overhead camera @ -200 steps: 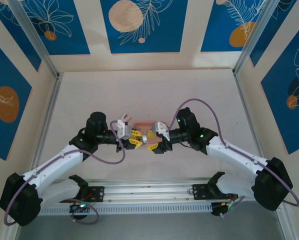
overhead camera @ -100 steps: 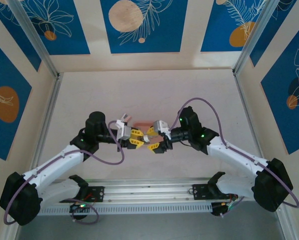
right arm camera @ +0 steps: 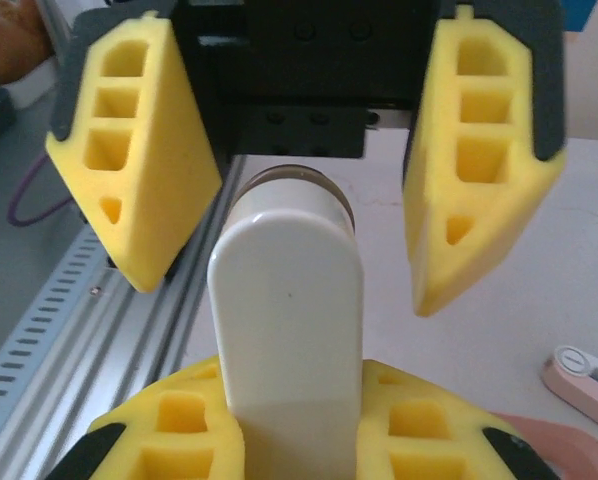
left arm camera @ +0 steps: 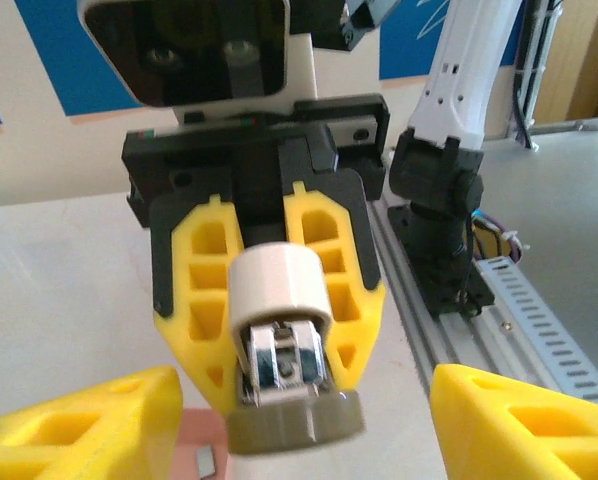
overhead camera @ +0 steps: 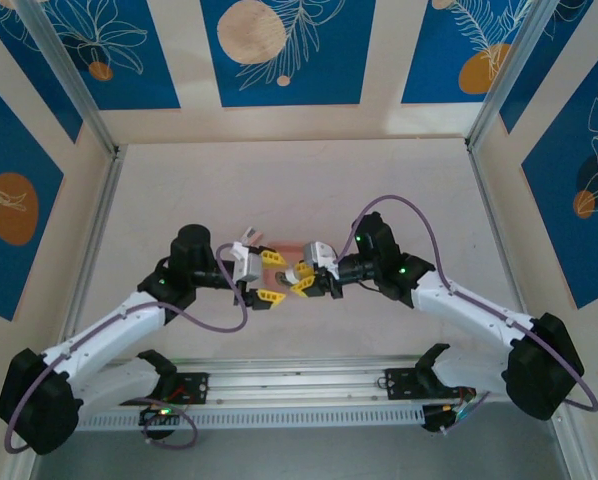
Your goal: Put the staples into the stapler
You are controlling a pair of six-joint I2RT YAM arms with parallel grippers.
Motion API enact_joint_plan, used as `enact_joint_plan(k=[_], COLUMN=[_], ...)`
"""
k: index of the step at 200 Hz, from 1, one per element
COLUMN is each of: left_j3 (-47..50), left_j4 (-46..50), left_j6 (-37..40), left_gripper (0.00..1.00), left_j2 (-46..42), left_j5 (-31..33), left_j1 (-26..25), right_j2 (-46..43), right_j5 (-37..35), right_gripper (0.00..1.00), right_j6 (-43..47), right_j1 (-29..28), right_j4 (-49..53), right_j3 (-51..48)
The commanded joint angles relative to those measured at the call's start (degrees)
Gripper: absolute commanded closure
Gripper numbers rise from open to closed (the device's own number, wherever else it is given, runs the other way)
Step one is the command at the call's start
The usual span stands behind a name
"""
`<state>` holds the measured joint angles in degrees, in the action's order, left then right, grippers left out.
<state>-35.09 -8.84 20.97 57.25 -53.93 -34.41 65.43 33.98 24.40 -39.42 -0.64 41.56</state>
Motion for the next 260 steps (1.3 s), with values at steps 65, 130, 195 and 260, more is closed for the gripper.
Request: enact_joint_plan(k=[65, 130, 195, 260], left_j3=[-6.03, -5.79, -4.64, -4.72], left_j4=[20.09, 18.86, 15.70, 16.48], left_j6=[14.49, 14.57, 12.70, 12.93], left_gripper=[0.48, 0.65, 0.59, 0.82], left_j2=[-1.11, -0.83, -0.23, 0.37], left_j5=[4.65, 5.15, 5.48, 4.99], left_j1=[-0.66, -1.09, -1.49, -1.75], right_j2=[0.81, 2.27, 2.34, 2.59], right_j5=[-6.57, -7.55, -7.71, -7.54], right_gripper=[0.89, 0.89, 0.89, 0.89], right_j6=[7.81, 7.97, 7.15, 6.58], right_j1=[-3.25, -4.18, -4.35, -4.40], right_j4=[6.37, 6.16, 5.48, 4.92], right_j3=[3.16, 4.26, 4.25, 4.37])
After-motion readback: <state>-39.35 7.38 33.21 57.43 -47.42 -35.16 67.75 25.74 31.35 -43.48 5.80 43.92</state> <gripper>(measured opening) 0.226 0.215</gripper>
